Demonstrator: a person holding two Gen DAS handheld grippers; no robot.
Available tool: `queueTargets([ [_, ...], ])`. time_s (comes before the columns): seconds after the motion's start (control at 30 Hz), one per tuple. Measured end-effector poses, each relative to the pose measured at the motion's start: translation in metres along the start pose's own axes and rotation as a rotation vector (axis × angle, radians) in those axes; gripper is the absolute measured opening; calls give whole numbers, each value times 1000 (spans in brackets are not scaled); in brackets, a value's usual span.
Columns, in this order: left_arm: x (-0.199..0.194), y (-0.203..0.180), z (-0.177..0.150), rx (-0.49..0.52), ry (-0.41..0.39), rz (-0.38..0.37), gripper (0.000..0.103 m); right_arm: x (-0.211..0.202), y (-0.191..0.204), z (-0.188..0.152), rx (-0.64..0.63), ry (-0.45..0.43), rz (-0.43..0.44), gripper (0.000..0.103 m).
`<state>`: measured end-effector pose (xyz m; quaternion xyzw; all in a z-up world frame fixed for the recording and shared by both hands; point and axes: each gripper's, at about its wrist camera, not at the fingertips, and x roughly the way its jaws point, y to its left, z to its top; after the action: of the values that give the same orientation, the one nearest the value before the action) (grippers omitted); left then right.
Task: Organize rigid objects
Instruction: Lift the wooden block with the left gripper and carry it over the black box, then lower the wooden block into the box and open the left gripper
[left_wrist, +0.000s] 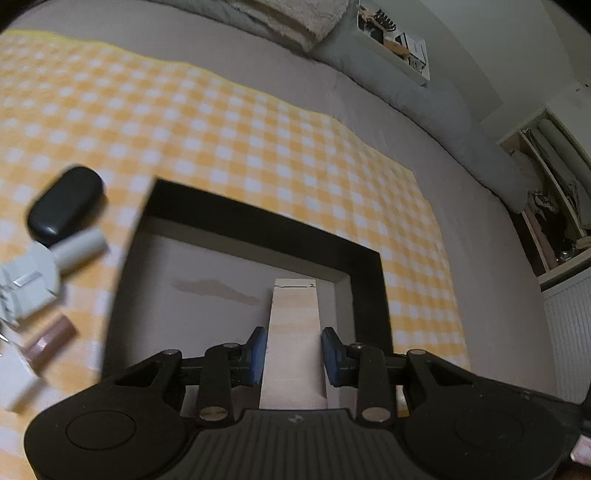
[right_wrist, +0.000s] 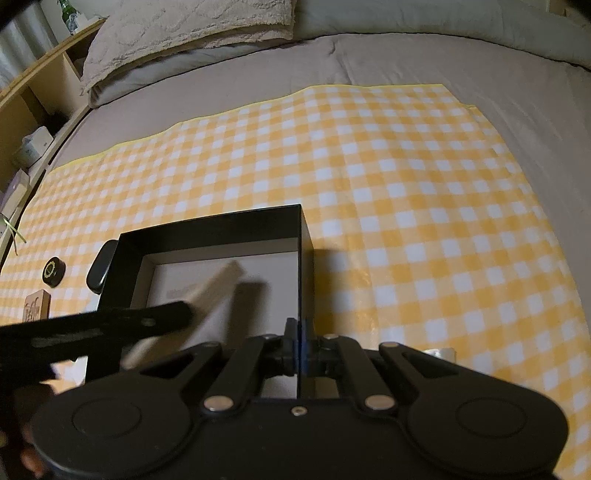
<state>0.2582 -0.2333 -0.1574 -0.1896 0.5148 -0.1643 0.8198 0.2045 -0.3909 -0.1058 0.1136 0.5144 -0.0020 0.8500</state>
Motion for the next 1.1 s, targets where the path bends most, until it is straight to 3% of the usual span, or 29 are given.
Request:
queueTargets([
  [0.17,25,-7,-5,-56,7,-50,33,-2,-6,1,1,5,12,2],
  [0.4,49,-12,-7,-16,26,-46,34,-1,-4,4,-5,11,17,2],
  [0.6,48,-14,-3,16,1,-71,36,-1,-3,5,-8,14,12,2],
  [0.7,47,-12,2,11,3,-80,43,0,-3,5,-9,14,12,2],
  [0.83,43,-11,3,43,36,-36,44,-1,-3,4,-3,14,16,2],
  [0.97,49,-11,-5,132,144,66,40,-1,-3,4,-3,14,14,2],
  [1.03,49,-15,-11,192,146,71,29,0,-3,5,-7,16,11,2],
  [1.1,50,-18,-11,184,153,29,29,0,-3,6,-8,16,12,2],
])
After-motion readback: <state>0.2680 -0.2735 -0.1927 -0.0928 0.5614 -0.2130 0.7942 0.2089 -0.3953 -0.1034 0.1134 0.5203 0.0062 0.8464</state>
